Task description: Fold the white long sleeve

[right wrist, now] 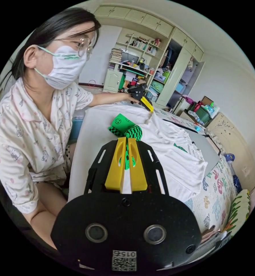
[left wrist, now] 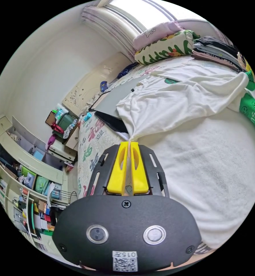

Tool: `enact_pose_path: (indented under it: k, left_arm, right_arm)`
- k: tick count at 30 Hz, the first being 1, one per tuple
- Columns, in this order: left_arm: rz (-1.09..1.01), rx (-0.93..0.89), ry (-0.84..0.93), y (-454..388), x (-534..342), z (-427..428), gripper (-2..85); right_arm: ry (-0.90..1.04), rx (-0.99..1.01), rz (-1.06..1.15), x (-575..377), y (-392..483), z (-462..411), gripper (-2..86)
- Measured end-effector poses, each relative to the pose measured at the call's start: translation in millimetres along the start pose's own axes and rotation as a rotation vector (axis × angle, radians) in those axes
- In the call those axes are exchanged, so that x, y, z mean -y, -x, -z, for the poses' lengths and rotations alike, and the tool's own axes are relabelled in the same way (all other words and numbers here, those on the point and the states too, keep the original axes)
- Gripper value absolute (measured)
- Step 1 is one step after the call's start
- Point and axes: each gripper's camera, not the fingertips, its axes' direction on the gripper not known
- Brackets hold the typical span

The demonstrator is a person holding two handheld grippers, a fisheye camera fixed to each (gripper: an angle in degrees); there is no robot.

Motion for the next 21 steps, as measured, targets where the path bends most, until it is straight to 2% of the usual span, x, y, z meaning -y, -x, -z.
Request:
enact_pose_path:
  k: [6, 9, 14, 16, 18, 21]
  left_arm:
    - [0.025, -0.057, 0.039, 15.2, -21.9, -27.9, 0.6]
    - [0.016, -0.072, 0.063, 13.5, -29.7, -43.3, 0.5]
    - [0.007, -0.087, 0.056, 12.1, -43.2, -55.0, 0.5]
    - [0.008, -0.093, 0.052, 11.8, -48.3, -58.3, 0.5]
    - [0.005, -0.090, 0.053, 9.3, -51.8, -60.7, 0.5]
    - [-0.005, -0.076, 0.055, 1.8, -56.1, -63.5, 0.5]
  right_arm:
    - [0.085, 0.187, 0.081, 24.8, 8.1, 1.4, 1.0]
    - [0.003, 0.228, -0.067, 46.5, -12.8, 11.8, 6.5]
    - [-0.025, -0.068, -0.606, 67.4, -48.6, 29.1, 10.6]
    - [-0.014, -0.087, -0.725, 73.6, -54.5, 33.9, 11.3]
    - [0.002, -0.049, -0.780, 88.5, -55.0, 36.8, 11.3]
    - [0.157, -0.019, -0.806, 126.6, -51.6, 22.2, 10.2]
